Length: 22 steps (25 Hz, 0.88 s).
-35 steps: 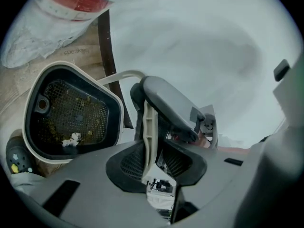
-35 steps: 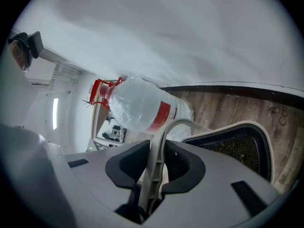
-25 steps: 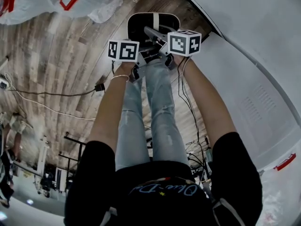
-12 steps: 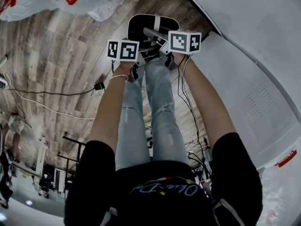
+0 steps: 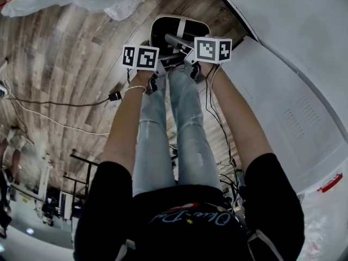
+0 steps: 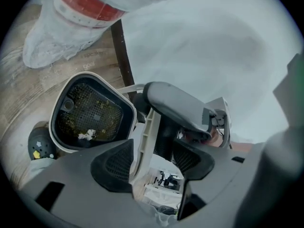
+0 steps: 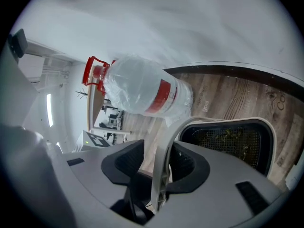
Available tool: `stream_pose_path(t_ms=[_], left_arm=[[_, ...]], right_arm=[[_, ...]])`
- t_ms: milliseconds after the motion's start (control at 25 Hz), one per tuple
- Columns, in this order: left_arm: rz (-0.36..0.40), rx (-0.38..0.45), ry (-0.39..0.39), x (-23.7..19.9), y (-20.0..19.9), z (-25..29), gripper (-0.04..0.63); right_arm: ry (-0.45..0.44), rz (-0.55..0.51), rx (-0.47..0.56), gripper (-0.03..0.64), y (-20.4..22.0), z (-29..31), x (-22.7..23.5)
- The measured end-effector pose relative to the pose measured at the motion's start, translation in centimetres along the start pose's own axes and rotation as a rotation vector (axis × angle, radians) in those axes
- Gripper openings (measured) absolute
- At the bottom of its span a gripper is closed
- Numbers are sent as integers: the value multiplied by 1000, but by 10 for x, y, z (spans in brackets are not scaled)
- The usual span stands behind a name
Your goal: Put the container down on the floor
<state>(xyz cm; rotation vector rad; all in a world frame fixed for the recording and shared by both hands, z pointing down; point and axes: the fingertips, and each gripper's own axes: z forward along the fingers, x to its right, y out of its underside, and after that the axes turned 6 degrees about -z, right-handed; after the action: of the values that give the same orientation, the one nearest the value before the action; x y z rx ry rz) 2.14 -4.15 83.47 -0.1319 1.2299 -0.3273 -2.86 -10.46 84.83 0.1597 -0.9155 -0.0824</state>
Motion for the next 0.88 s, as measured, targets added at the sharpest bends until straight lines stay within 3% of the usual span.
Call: stream_pose_path(t_ms=[400,880], left_arm=[[-19,58,-80,-29,-2,-35,245],[-25,137,-195,-69,-13,-67,250]], right_arm=[[54,38,-3,183,6,7,-3],[74,48,-12,183,18,1,3]])
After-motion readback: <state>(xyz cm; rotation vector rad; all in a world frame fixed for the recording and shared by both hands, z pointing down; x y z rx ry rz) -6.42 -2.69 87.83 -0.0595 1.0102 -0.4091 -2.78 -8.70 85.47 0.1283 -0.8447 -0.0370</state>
